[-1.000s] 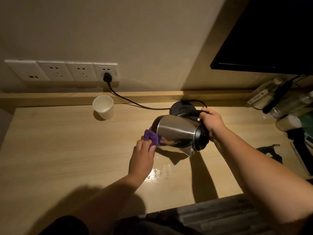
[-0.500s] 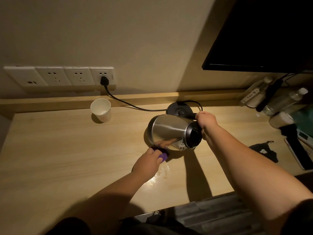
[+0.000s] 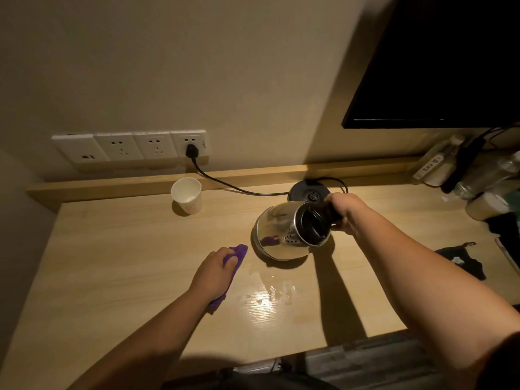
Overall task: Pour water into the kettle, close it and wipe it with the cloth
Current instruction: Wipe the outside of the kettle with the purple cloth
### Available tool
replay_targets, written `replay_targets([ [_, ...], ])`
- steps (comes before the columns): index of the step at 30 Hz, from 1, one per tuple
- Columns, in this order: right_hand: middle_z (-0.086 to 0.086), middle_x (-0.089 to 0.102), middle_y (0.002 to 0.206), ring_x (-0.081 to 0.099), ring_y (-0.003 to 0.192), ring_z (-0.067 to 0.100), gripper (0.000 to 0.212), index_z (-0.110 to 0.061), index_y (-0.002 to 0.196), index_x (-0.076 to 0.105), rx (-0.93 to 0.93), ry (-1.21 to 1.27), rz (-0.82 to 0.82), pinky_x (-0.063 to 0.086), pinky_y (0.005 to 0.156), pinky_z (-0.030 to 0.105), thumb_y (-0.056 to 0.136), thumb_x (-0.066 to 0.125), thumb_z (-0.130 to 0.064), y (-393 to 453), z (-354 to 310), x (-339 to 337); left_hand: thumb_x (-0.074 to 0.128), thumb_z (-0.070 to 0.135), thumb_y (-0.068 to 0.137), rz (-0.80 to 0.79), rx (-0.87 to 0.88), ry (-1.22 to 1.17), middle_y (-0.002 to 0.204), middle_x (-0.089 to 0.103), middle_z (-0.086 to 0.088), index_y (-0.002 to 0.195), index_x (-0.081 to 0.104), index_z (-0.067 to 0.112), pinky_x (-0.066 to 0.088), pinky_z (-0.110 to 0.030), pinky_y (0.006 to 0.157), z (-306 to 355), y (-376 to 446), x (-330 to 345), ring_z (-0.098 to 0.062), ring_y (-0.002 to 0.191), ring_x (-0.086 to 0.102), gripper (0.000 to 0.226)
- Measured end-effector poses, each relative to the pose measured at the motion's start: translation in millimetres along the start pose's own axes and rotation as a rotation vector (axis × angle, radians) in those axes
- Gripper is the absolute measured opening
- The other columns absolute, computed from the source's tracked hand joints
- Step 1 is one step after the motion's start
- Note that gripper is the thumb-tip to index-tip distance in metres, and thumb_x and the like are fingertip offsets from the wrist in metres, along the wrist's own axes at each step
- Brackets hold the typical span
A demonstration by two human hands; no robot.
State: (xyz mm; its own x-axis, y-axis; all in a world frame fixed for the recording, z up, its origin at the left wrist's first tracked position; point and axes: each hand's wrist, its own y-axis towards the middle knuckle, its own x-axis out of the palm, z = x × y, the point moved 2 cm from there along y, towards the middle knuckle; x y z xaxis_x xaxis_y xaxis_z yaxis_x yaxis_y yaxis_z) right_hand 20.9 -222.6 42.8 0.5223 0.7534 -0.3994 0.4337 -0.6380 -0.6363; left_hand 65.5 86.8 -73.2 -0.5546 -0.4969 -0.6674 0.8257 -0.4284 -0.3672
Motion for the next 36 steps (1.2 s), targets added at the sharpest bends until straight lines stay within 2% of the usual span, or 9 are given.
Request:
replay_targets([
  [6, 0.012, 0.073, 0.075, 0.07, 0.071, 0.027, 0.026, -0.009, 0.099, 0.061, 0.027, -0.033, -0.109, 0.052, 0.072, 0.041, 0.092, 0.05, -0.031, -8, -2, 3, 0.042, 0.037, 0.1, -0.026, -0.055, -0.161, 0.109, 0.056, -0.006, 0.122, 0.052, 0.026, 0.056, -0.049, 0.073, 7, -3, -12, -0.031, 0.082, 0.064, 0.027],
  [10, 0.01, 0.071, 0.077, 0.069, 0.073, 0.025, 0.037, -0.011, 0.101, 0.06, 0.053, -0.176, -0.195, 0.055, 0.072, 0.039, 0.094, 0.049, -0.045, -4, 7, -9, 0.042, 0.036, 0.1, -0.026, -0.07, -0.202, 0.108, 0.055, -0.005, 0.124, 0.049, 0.026, 0.058, -0.04, 0.053, 13, -3, -19, -0.03, 0.076, 0.064, 0.027],
  [14, 0.008, 0.054, 0.11, 0.055, 0.098, 0.024, 0.056, -0.011, 0.117, 0.054, -0.402, -0.581, -0.078, 0.043, 0.08, 0.038, 0.093, 0.046, -0.061, 0, 4, -22, 0.042, 0.036, 0.1, -0.031, -0.086, -0.24, 0.106, 0.055, -0.005, 0.122, 0.05, 0.026, 0.058, -0.042, 0.052, 15, -2, -26, -0.03, 0.076, 0.064, 0.026],
  [16, 0.0, 0.051, 0.117, 0.052, 0.103, 0.017, 0.056, -0.018, 0.126, 0.053, -0.661, -0.664, -0.265, 0.045, 0.084, 0.033, 0.09, 0.053, -0.061, -10, 0, -14, 0.042, 0.035, 0.1, -0.031, -0.098, -0.25, 0.104, 0.056, -0.004, 0.121, 0.051, 0.025, 0.058, -0.042, 0.051, 15, 0, -27, -0.03, 0.076, 0.064, 0.025],
  [18, -0.001, 0.056, 0.119, 0.055, 0.107, 0.018, 0.059, -0.022, 0.126, 0.054, -0.718, -0.773, -0.392, 0.048, 0.09, 0.038, 0.083, 0.063, -0.061, -14, 2, -5, 0.042, 0.034, 0.1, -0.026, -0.107, -0.253, 0.102, 0.056, -0.003, 0.121, 0.051, 0.025, 0.059, -0.043, 0.053, 17, 2, -28, -0.029, 0.078, 0.063, 0.024],
  [21, -0.001, 0.062, 0.099, 0.059, 0.089, 0.019, 0.067, -0.023, 0.109, 0.054, -0.719, -0.855, -0.323, 0.048, 0.073, 0.035, 0.065, 0.065, -0.073, -15, 6, 0, 0.043, 0.034, 0.1, -0.024, -0.108, -0.26, 0.104, 0.056, -0.002, 0.123, 0.049, 0.026, 0.059, -0.045, 0.06, 22, 6, -28, -0.029, 0.082, 0.063, 0.025],
  [26, -0.004, 0.062, 0.096, 0.059, 0.085, 0.016, 0.059, -0.02, 0.107, 0.054, -0.656, -0.685, -0.211, 0.043, 0.065, 0.03, 0.073, 0.069, -0.067, -16, 31, 6, 0.044, 0.034, 0.1, 0.004, -0.082, -0.261, 0.109, 0.057, 0.001, 0.126, 0.048, 0.026, 0.058, -0.047, 0.074, 25, 9, -28, -0.025, 0.089, 0.061, 0.027],
  [32, 0.01, 0.063, 0.083, 0.059, 0.074, 0.023, 0.042, -0.017, 0.084, 0.05, -0.55, -0.278, -0.059, 0.049, 0.065, 0.037, 0.082, 0.065, -0.056, -22, 55, 21, 0.046, 0.035, 0.099, 0.072, -0.057, -0.29, 0.107, 0.058, 0.006, 0.126, 0.049, 0.027, 0.049, -0.026, 0.06, 32, 15, -28, -0.014, 0.087, 0.058, 0.028],
  [36, 0.011, 0.06, 0.08, 0.056, 0.072, 0.025, 0.043, -0.012, 0.084, 0.054, -0.477, -0.049, -0.035, 0.047, 0.064, 0.039, 0.088, 0.058, -0.055, -22, 65, 10, 0.046, 0.036, 0.099, 0.078, -0.002, -0.346, 0.105, 0.059, 0.008, 0.123, 0.05, 0.029, 0.047, -0.025, 0.064, 47, 21, -28, -0.013, 0.087, 0.058, 0.026],
])
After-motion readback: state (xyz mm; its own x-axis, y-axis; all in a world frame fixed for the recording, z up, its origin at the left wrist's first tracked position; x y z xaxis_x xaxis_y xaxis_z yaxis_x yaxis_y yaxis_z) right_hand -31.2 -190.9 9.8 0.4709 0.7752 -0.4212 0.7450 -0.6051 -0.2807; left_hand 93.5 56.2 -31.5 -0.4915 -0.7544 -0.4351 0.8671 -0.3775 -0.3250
